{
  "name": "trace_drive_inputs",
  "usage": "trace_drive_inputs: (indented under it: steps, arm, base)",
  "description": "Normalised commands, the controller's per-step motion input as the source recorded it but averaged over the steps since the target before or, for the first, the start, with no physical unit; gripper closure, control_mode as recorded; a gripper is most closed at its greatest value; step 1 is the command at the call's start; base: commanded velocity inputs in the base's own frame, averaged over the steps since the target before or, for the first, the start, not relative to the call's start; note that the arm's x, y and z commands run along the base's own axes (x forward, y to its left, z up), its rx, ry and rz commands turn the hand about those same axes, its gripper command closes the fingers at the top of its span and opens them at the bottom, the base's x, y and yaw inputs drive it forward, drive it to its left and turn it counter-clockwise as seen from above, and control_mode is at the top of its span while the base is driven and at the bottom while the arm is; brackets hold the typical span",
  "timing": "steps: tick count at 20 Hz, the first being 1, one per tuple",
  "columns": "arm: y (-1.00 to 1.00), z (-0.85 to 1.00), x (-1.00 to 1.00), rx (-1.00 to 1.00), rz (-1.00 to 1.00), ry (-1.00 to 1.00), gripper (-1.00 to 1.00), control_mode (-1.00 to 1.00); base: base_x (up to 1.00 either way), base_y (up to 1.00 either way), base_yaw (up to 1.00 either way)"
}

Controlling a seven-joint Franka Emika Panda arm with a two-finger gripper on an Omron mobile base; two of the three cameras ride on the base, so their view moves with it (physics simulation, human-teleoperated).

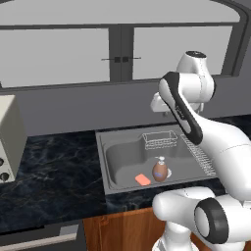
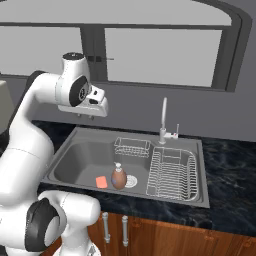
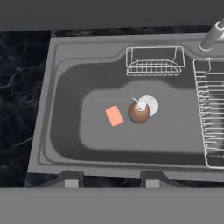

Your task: Pick up the bar soap and soap dispenser from the sink, and place them back in the cabinet, and close the cabinet doors.

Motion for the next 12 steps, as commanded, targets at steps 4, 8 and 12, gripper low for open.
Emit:
trace_drive_inputs:
  steps: [4,8,12]
  arm:
    - [-0.04,-0.05,-0.08,0.00,0.00,0.00,-1.00,-1.00]
    - [-0.09,-0.13,-0.23,-0.01,0.00,-0.04,-1.00,-1.00]
    - [-0.10,-0.15,-0.24,0.00,0.00,-0.07,-1.00,-1.00]
  base:
    - [0.00,0.00,0.00]
    - [0.00,0.00,0.00]
    - [0.00,0.00,0.00]
